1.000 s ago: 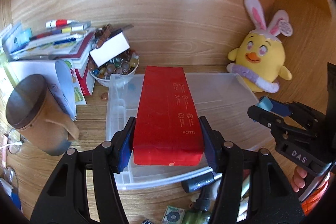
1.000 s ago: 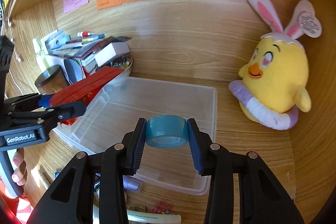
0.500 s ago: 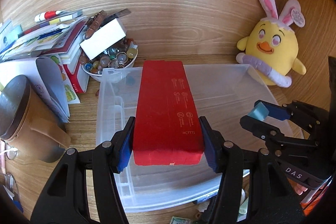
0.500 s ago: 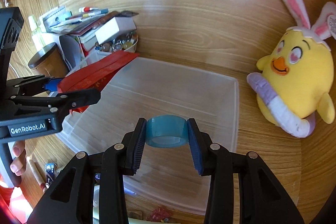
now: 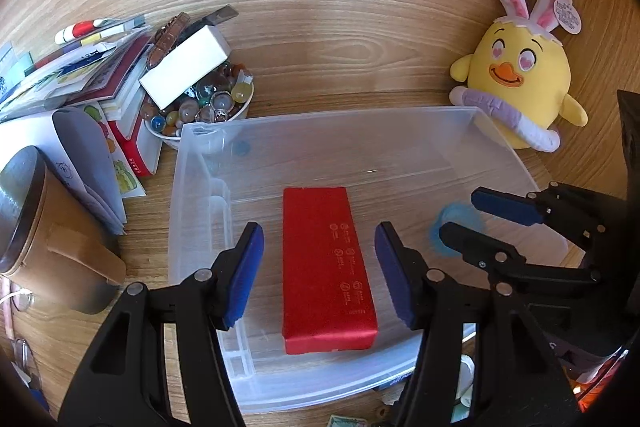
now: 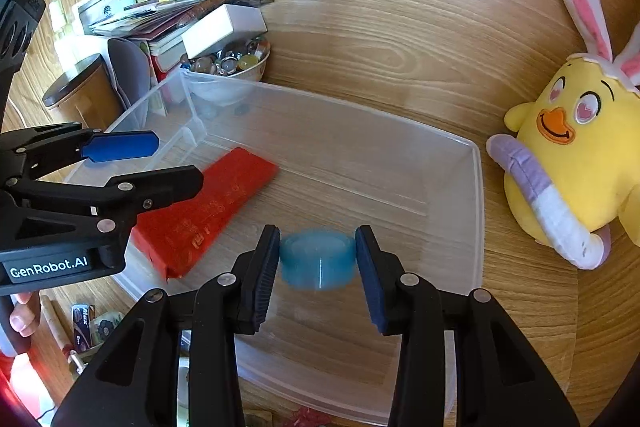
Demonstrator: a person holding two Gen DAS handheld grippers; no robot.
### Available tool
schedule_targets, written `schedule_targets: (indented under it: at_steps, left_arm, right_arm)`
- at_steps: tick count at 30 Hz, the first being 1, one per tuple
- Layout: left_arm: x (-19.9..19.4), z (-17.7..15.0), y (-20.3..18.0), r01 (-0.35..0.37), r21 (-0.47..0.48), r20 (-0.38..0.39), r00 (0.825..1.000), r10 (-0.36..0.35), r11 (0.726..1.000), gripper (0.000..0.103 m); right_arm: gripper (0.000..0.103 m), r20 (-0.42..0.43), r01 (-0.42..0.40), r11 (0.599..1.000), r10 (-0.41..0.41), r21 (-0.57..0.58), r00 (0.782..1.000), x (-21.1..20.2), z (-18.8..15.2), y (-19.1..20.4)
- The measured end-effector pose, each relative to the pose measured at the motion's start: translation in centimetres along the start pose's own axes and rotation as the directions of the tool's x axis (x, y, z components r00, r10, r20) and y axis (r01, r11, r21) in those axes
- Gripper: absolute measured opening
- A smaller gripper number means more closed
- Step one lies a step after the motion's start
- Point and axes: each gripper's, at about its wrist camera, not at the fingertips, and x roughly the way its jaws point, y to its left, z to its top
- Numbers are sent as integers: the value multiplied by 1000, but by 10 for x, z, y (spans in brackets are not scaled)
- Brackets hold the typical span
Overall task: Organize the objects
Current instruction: 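Carry the red box and blue tape over the clear box and release both, then grasp the white-red tube with the left tool while the right tool grasps the pen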
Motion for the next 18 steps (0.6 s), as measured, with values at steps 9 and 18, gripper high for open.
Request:
schedule_targets:
  at_steps: [9,18]
  left_arm:
    - [-24,-3,-1,-10,-2,59,998,10,1000,73]
    - [-67,-14,-9,-44,10,151,988,42,999,97]
  right_arm:
    - [56,35,34,999,-35,7,999,-15,-5,-4]
    - [75,115,46,998,-51,48,992,-56,-14,-11]
